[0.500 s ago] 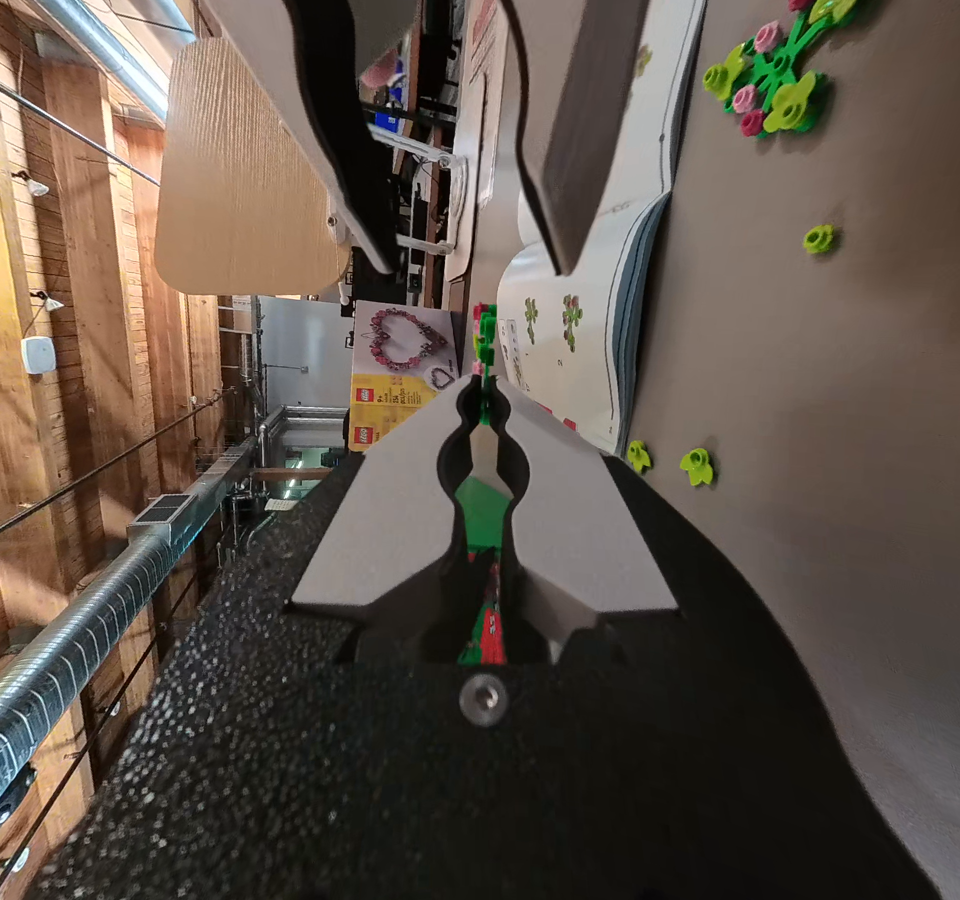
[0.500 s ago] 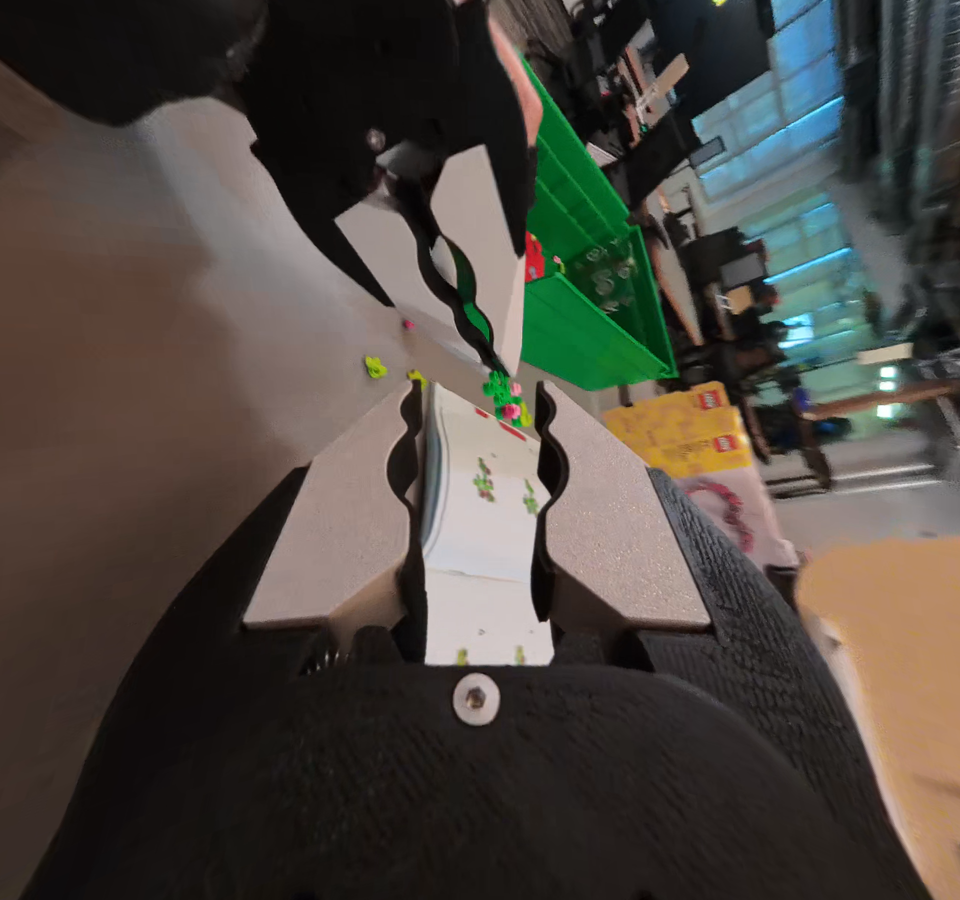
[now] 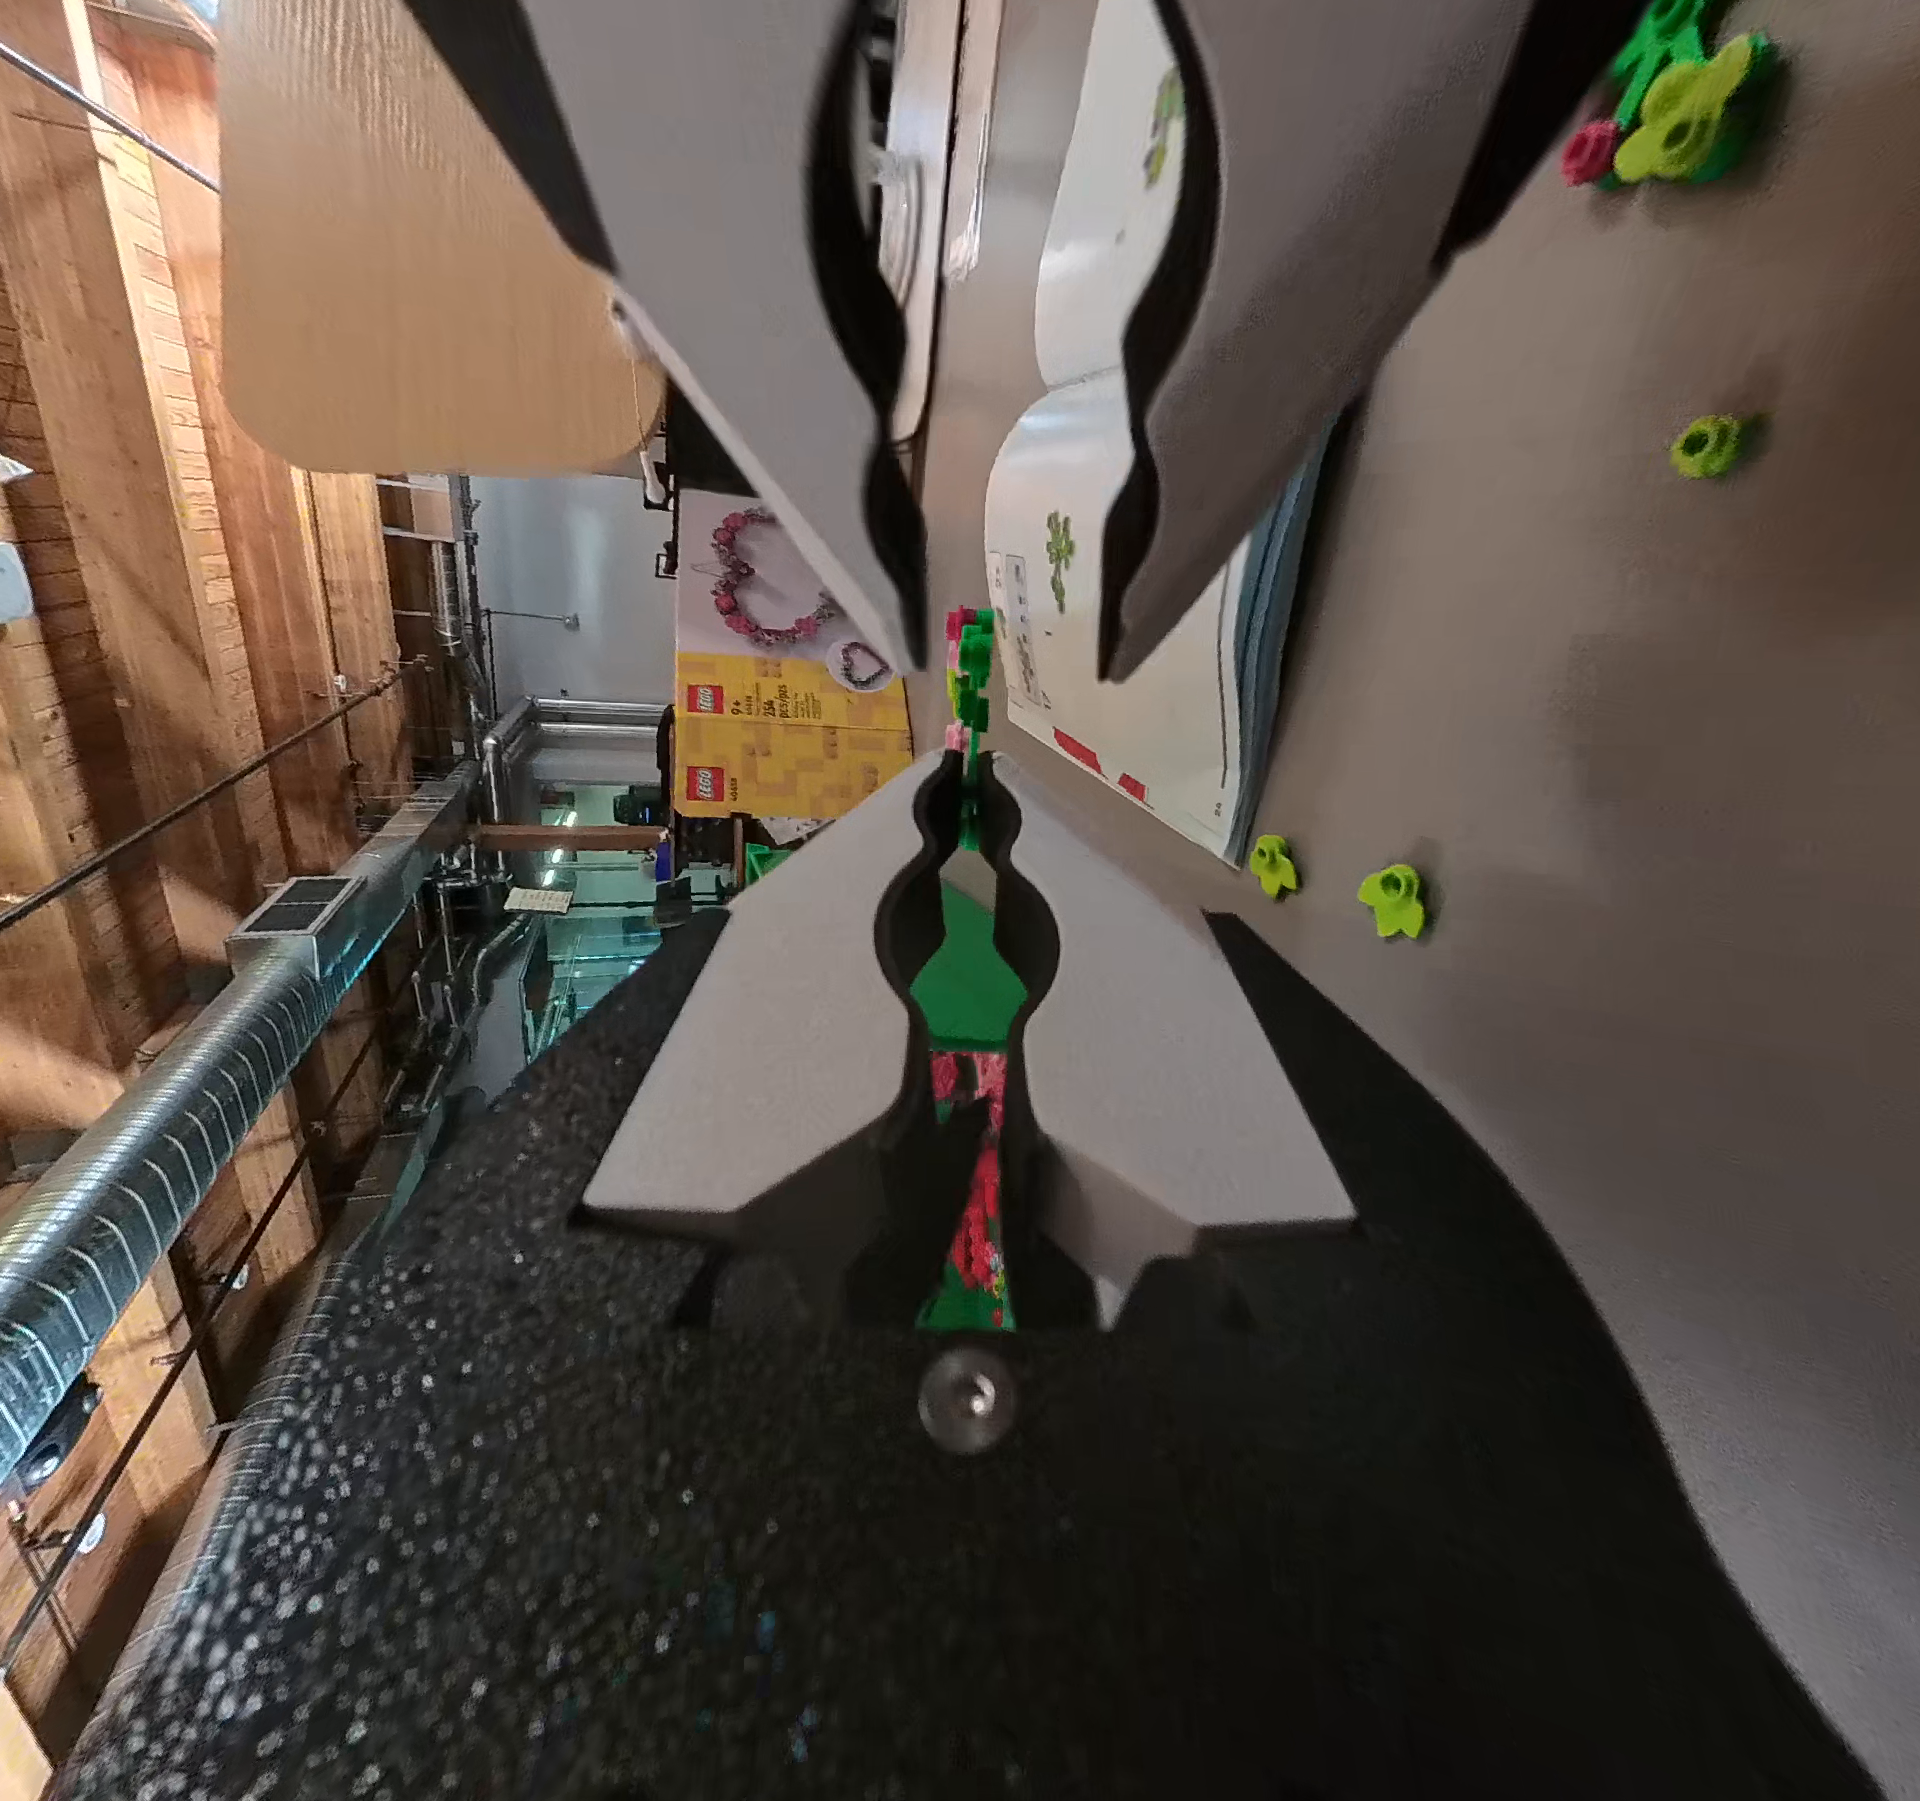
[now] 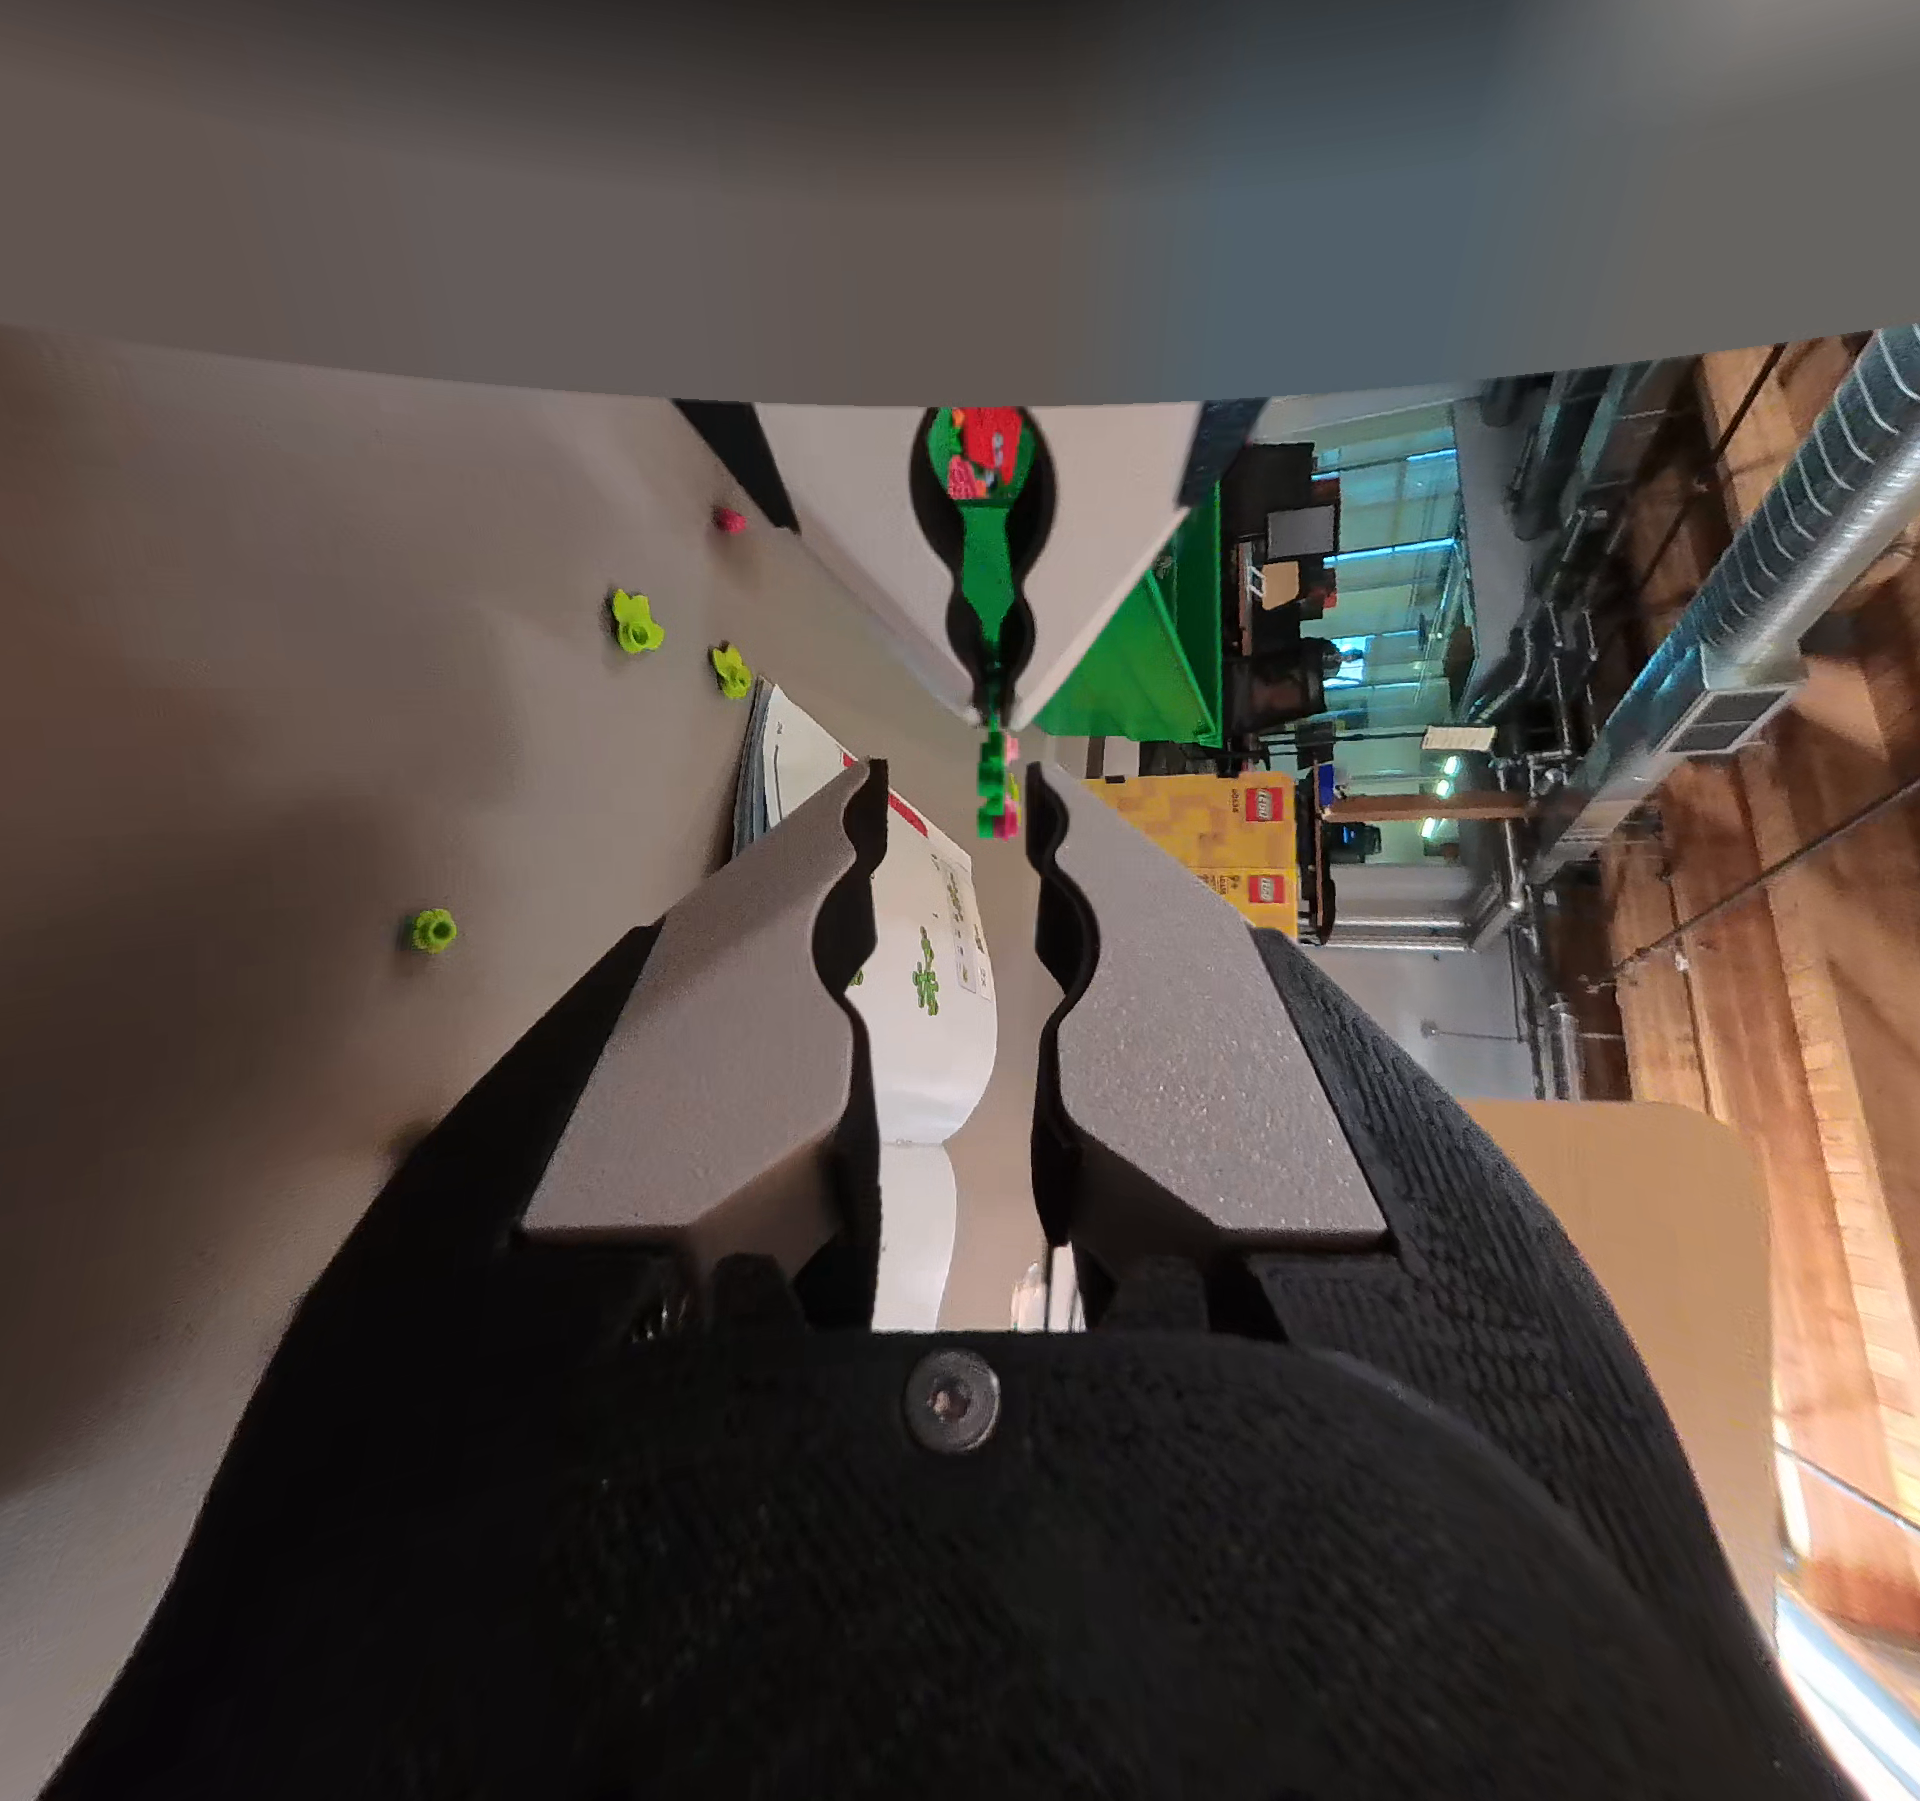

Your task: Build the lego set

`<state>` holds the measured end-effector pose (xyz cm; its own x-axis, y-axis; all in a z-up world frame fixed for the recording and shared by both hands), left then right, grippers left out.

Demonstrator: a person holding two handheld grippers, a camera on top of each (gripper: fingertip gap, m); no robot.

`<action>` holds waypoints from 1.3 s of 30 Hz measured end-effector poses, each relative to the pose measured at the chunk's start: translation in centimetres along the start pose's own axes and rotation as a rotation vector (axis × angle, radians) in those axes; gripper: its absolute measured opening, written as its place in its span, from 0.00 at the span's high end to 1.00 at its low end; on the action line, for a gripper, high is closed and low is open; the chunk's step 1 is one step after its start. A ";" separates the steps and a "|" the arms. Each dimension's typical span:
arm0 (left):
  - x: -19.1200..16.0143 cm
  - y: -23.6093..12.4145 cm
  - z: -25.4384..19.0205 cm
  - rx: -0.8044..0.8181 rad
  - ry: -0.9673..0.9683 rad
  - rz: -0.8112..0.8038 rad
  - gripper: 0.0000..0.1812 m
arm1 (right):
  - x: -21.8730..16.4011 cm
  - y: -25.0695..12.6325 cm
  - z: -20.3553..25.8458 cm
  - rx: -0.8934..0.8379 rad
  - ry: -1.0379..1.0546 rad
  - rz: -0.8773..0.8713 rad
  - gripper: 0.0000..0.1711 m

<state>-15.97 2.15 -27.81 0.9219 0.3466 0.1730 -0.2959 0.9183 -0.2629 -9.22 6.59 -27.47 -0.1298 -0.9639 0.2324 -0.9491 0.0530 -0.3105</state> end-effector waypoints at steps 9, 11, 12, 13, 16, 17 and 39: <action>0.9 -2.5 0.9 -0.013 -0.222 -0.208 0.79 | -0.4 -1.2 -1.1 -0.047 0.105 -0.165 0.99; 0.8 -3.2 0.9 -0.095 -0.332 -0.286 0.74 | -0.4 -2.0 -1.4 -0.046 0.123 -0.260 0.99; 0.6 -3.3 1.0 -0.102 -0.359 -0.308 0.74 | -0.5 -2.3 -1.4 -0.041 0.125 -0.297 0.99; 0.4 -3.5 1.0 -0.102 -0.357 -0.328 0.76 | -0.5 -2.5 -1.6 -0.042 0.126 -0.324 0.99; 0.2 -3.7 0.8 -0.081 -0.313 -0.350 0.82 | -0.5 -3.1 -1.7 -0.043 0.096 -0.375 0.99; 0.3 -3.7 0.7 -0.076 -0.308 -0.362 0.82 | -0.5 -3.2 -1.7 -0.040 0.082 -0.387 0.98; -5.2 -2.7 -1.3 0.368 -0.143 -0.133 0.97 | -1.3 4.2 2.9 0.664 0.936 -0.066 0.85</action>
<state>-19.61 -2.38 -29.19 0.9219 0.2195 0.3193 -0.2701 0.9549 0.1234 -12.23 7.29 -31.73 -0.5121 -0.3731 0.7737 -0.6597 -0.4061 -0.6324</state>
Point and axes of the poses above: each gripper's, where its closed fingertips meet, y out along the fingers, x out of its top, z = x × y across the jaws, the point moved 7 cm from there along -y, back along the fingers
